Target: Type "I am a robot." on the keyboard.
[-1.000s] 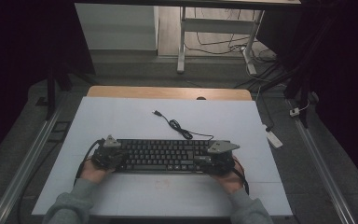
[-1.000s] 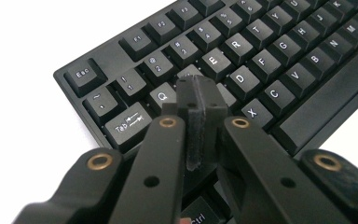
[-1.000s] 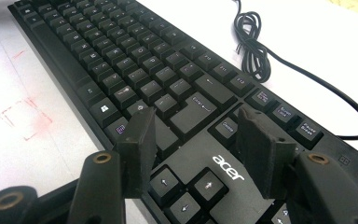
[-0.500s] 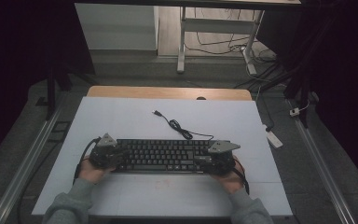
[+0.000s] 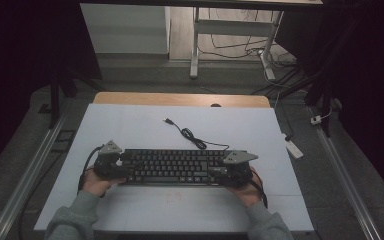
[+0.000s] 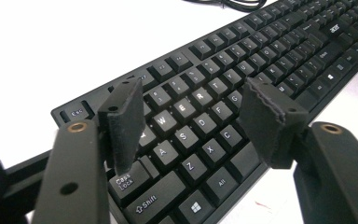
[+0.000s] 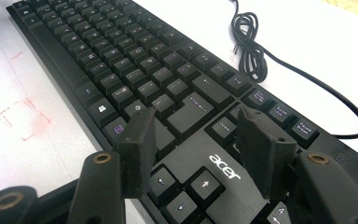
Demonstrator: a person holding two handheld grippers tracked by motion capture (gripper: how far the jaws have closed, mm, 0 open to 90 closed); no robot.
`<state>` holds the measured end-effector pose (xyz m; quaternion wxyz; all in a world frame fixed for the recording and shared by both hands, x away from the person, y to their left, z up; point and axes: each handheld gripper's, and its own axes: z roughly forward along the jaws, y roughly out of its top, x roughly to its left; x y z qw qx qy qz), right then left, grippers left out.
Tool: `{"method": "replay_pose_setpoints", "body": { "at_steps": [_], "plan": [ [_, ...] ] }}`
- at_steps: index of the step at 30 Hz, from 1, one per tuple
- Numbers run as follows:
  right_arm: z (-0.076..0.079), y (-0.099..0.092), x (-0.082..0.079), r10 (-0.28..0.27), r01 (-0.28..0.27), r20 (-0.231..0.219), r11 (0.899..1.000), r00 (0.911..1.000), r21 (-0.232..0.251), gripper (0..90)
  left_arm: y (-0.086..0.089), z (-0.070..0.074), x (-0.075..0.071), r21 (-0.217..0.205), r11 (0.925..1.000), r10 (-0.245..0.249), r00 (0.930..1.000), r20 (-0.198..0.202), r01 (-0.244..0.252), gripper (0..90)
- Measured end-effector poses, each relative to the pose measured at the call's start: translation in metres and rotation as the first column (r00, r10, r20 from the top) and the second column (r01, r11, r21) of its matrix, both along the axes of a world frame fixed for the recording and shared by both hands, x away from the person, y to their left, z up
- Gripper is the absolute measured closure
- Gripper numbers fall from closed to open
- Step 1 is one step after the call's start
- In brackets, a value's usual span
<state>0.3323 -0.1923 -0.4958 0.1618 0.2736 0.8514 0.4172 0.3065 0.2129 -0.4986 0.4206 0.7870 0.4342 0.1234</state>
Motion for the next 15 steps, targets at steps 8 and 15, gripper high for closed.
{"method": "replay_pose_setpoints", "body": {
  "at_steps": [8, 15],
  "plan": [
    [-0.0002, 0.0006, -0.0003, 0.002, -0.002, -0.001, 1.0, 1.0, -0.002, 47.6, -0.0021, 0.0007, -0.0007, 0.006, 1.0, -0.004, 1.0, 0.002, 0.004, 36.5],
    [-0.0001, 0.0004, -0.0002, -0.001, 0.001, -0.002, 1.0, 1.0, -0.004, 47.6, -0.0065, 0.0017, -0.0022, 0.007, 0.9998, -0.018, 0.9998, 0.006, 0.018, 36.2]
  ]
}}
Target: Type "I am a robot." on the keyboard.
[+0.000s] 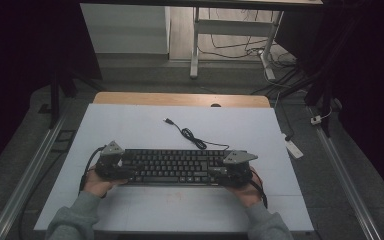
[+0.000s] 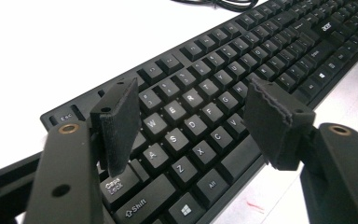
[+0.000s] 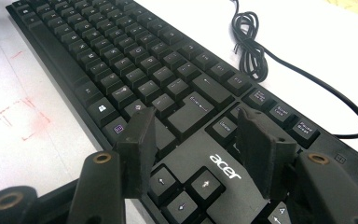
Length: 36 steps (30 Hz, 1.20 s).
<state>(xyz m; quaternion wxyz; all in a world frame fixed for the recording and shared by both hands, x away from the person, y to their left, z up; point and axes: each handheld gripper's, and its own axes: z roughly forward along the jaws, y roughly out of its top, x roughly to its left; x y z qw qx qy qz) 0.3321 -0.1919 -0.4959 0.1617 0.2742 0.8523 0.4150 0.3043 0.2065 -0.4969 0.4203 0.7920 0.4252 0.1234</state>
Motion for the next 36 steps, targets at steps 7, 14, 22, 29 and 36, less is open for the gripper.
{"method": "replay_pose_setpoints", "body": {
  "at_steps": [7, 14, 22, 29, 36],
  "plan": [
    [0.0, 0.0, 0.0, 0.0, 0.0, -0.001, 1.0, 1.0, 0.0, 47.6, -0.006, 0.001, -0.002, 0.011, 0.9997, -0.021, 0.9998, 0.004, 0.021, 36.0],
    [0.0, 0.0, 0.0, -0.001, 0.001, -0.004, 1.0, 1.0, -0.004, 47.6, -0.013, 0.001, -0.003, 0.022, 0.9989, -0.042, 0.9991, 0.005, 0.042, 35.9],
    [0.0, 0.001, 0.0, -0.001, 0.001, -0.002, 1.0, 1.0, -0.005, 47.6, -0.024, 0.0, -0.006, 0.028, 0.9957, -0.089, 0.996, 0.002, 0.089, 37.1],
    [-0.001, 0.001, 0.0, 0.0, 0.0, -0.002, 1.0, 1.0, -0.006, 47.6, -0.04, -0.002, -0.009, 0.041, 0.9886, -0.145, 0.9895, -0.008, 0.145, 39.4],
    [-0.002, 0.001, 0.0, 0.003, -0.003, -0.006, 1.0, 1.0, -0.007, 47.6, -0.05, -0.007, -0.011, 0.067, 0.9797, -0.189, 0.982, -0.008, 0.189, 51.8]
  ]
}}
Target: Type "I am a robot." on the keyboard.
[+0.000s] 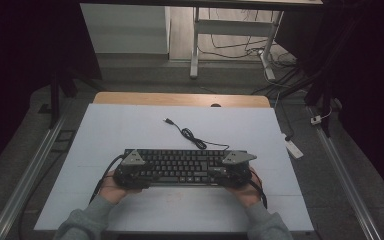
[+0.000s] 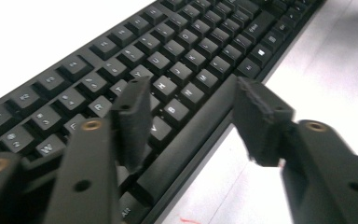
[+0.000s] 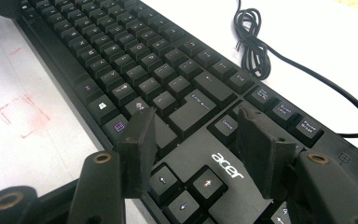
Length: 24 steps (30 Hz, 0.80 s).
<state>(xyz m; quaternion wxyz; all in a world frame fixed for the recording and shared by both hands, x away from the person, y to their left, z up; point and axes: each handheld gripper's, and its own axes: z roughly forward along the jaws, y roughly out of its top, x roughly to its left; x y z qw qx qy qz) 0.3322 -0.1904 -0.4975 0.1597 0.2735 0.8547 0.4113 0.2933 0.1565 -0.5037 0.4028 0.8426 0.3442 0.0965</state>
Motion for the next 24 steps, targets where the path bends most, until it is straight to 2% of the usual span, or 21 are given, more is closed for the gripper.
{"method": "replay_pose_setpoints", "body": {
  "at_steps": [5, 9, 22, 24],
  "plan": [
    [0.0, 0.0, 0.0, 0.0, 0.0, 0.0, 1.0, 1.0, -0.001, 47.6, -0.005, -0.004, -0.001, 0.035, 0.999, -0.027, 0.9996, 0.005, 0.027, 72.6],
    [0.0, 0.0, 0.0, 0.002, -0.002, 0.002, 1.0, 1.0, -0.004, 47.6, -0.009, -0.007, -0.002, 0.06, 0.9978, -0.029, 0.9995, 0.014, 0.028, 88.7],
    [-0.001, -0.001, 0.001, 0.0, 0.0, 0.004, 1.0, 1.0, -0.008, 47.5, -0.016, -0.017, 0.001, 0.11, 0.993, -0.041, 0.9991, -0.011, 0.042, 89.0],
    [-0.001, -0.001, 0.001, 0.001, -0.001, 0.005, 1.0, 1.0, -0.009, 47.5, -0.016, -0.018, 0.002, 0.106, 0.9936, -0.037, 0.9992, -0.013, 0.038, 89.0]
  ]
}}
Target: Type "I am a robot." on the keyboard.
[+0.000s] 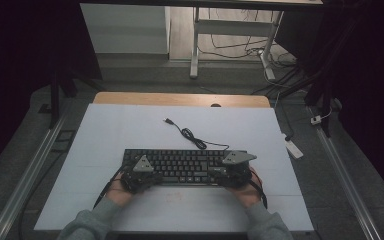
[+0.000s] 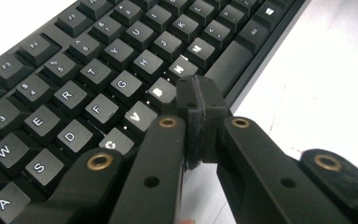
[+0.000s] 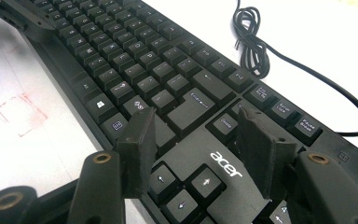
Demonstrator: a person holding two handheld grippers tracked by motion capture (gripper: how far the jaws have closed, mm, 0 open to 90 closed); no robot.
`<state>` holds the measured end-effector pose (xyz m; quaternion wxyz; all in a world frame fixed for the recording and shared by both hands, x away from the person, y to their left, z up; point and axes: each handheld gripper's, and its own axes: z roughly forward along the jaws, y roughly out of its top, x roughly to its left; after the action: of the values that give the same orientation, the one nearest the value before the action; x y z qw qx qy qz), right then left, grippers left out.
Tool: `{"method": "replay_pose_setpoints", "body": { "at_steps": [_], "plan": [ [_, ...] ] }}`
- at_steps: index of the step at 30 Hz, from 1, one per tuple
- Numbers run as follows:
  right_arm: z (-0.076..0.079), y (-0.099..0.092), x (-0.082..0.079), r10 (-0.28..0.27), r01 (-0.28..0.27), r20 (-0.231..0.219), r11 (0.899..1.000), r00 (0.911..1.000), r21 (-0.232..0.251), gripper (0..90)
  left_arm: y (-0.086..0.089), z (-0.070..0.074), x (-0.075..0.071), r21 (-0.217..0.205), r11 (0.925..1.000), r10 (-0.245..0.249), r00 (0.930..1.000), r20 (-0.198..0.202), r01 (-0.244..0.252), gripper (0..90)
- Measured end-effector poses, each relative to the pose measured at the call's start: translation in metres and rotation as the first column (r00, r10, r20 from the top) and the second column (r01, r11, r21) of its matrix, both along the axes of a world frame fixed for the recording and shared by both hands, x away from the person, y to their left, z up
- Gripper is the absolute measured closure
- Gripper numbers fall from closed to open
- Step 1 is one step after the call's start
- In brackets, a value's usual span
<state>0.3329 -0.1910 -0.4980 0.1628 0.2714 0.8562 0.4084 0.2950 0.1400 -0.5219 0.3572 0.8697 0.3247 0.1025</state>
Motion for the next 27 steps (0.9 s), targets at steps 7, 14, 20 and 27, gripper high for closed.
{"method": "replay_pose_setpoints", "body": {
  "at_steps": [7, 14, 20, 27],
  "plan": [
    [0.0, 0.0, 0.0, -0.001, 0.001, 0.0, 1.0, 1.0, 0.001, 47.4, -0.001, -0.004, 0.002, -0.008, 1.0, 0.005, 0.9999, -0.011, -0.005, 89.0],
    [0.001, 0.0, -0.001, -0.001, 0.001, -0.003, 1.0, 1.0, 0.005, 47.3, 0.003, 0.001, 0.0, -0.023, 0.9997, 0.011, 0.9999, 0.006, -0.01, 88.8],
    [0.001, -0.002, 0.0, -0.004, 0.004, -0.002, 1.0, 1.0, 0.009, 47.1, 0.015, 0.012, -0.001, -0.105, 0.9936, 0.046, 0.9986, 0.024, -0.043, 70.9],
    [0.003, -0.004, -0.002, 0.002, -0.003, 0.006, 1.0, 1.0, 0.025, 46.8, 0.032, 0.021, 0.001, -0.152, 0.9812, 0.124, 0.992, 0.025, -0.119, 48.1]
  ]
}}
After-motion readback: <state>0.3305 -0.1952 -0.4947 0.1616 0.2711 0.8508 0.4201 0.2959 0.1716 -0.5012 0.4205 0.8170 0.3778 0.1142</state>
